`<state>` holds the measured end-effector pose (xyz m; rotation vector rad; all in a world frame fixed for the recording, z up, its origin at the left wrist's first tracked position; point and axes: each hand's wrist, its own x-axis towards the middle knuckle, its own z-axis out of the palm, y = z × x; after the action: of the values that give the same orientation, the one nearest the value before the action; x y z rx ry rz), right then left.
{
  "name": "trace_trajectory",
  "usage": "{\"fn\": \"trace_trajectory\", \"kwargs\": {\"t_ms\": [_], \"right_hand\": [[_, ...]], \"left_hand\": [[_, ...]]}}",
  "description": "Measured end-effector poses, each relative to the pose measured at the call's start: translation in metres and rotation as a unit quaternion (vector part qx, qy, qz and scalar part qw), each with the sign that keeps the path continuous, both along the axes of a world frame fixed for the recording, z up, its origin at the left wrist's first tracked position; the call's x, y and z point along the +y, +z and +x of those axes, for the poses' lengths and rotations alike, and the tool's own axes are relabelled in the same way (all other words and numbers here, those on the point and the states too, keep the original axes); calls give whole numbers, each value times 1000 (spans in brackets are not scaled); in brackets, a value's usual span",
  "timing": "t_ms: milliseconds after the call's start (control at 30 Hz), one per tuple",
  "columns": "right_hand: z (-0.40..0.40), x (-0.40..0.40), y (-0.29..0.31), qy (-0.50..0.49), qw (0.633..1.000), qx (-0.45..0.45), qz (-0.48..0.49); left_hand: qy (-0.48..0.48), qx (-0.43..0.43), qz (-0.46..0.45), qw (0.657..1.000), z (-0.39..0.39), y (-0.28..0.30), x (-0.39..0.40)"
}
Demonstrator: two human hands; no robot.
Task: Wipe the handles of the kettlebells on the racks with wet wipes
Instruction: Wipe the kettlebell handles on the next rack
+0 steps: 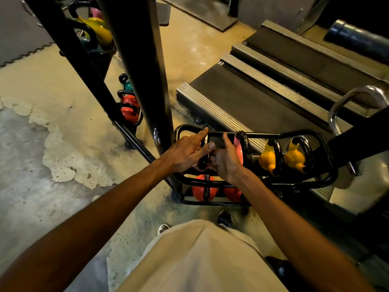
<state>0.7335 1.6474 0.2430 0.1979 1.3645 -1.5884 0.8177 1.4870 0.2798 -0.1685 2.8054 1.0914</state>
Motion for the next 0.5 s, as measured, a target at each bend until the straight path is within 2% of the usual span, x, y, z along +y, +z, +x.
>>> {"fn": "trace_trajectory", "kwargs": {"t_ms": [267, 400, 500], "right_hand": [[1, 6, 7, -85, 995, -36, -32], [-4, -6, 15, -89, 996, -8, -11], [-3, -13, 18, -45, 999, 8, 13]], "left_hand": [[8, 2, 1, 1000, -1, -3, 0], [25, 1, 49, 998, -2, 0, 2], [29, 4, 58, 998, -2, 4, 5]]}}
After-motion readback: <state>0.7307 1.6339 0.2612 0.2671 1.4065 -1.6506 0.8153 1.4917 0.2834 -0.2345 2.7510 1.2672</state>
